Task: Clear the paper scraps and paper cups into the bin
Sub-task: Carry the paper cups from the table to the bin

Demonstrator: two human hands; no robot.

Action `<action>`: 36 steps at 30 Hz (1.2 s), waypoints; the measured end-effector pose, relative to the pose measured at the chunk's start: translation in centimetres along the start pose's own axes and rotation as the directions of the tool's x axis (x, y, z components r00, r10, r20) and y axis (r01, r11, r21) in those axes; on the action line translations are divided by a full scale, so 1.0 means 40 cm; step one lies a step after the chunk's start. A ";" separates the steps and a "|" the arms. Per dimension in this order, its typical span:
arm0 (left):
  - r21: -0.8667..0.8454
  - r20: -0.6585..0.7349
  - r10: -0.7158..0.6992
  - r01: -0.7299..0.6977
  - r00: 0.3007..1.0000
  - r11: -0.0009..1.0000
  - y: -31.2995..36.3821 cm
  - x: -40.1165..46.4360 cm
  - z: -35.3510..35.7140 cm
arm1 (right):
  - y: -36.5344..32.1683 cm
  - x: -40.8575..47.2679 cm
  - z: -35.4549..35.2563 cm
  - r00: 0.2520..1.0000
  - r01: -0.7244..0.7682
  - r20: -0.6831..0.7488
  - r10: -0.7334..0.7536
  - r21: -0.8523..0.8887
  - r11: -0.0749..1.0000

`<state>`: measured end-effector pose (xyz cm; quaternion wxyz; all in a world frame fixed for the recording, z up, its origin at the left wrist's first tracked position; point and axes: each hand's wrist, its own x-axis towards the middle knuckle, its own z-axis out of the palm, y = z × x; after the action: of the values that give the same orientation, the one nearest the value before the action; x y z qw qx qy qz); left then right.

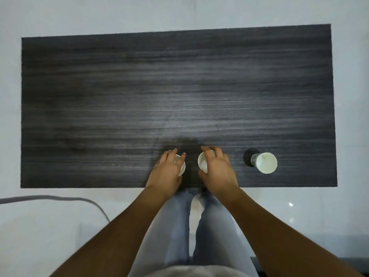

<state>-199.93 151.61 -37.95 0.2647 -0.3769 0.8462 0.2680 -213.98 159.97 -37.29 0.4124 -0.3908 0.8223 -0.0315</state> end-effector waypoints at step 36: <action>-0.659 -0.251 -0.715 0.426 0.653 0.620 -0.663 -1.024 -0.196 | -1.078 -0.516 0.211 0.708 0.699 0.410 -0.575 -0.287 0.655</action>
<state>-157.60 151.63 -12.44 -0.0052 -0.7481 0.5974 0.2890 -174.14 146.20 -13.24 0.3925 -0.7362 0.5482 0.0590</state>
